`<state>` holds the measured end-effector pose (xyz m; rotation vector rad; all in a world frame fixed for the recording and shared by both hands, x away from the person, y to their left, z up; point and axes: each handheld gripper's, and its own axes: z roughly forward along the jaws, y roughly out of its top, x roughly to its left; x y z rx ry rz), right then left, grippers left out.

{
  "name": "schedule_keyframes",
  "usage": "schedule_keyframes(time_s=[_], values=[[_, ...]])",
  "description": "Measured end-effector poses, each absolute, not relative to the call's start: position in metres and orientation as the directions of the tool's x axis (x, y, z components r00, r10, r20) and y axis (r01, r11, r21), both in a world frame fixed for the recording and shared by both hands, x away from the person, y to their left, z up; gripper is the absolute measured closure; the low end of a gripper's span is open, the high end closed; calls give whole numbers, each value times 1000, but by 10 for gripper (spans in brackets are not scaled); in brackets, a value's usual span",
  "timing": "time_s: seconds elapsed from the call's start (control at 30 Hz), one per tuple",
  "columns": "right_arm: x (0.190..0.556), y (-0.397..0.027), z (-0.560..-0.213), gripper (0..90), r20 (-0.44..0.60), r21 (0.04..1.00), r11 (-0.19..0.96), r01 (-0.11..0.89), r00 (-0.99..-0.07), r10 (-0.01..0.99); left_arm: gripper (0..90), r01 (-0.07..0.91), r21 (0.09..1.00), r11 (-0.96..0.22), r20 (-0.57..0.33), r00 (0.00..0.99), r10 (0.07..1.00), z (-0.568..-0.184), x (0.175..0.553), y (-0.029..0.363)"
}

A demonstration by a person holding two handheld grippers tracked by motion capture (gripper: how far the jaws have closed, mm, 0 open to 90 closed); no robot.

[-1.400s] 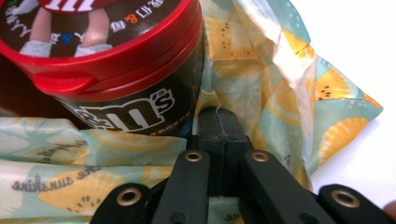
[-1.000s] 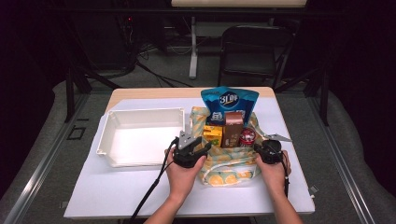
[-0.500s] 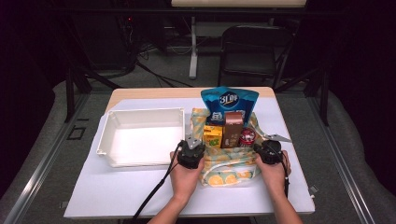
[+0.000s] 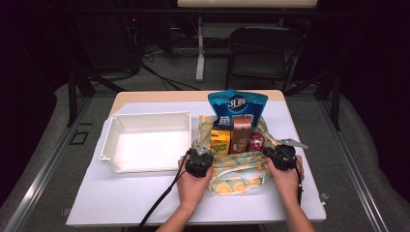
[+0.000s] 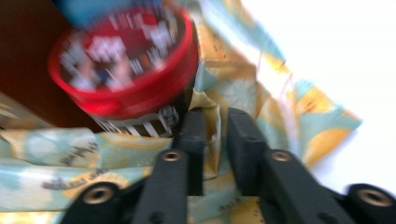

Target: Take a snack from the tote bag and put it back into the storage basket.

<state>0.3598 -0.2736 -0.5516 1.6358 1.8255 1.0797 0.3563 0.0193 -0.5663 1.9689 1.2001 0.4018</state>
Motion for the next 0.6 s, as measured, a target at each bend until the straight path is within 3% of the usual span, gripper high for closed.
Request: schedule_keyframes(time_s=[0.33, 0.5, 0.6], values=[[338, -273, -487, 660, 79, 914, 42, 404, -279, 957, 900, 604, 756, -251, -120, 505, 855, -566, 356, 20], [346, -268, -476, 638, 70, 921, 55, 386, -302, 951, 900, 612, 762, -212, -162, 497, 853, -566, 356, 24], [352, -265, -473, 626, 70, 922, 56, 382, -308, 949, 871, 581, 785, -217, -137, 504, 853, -563, 354, 24]])
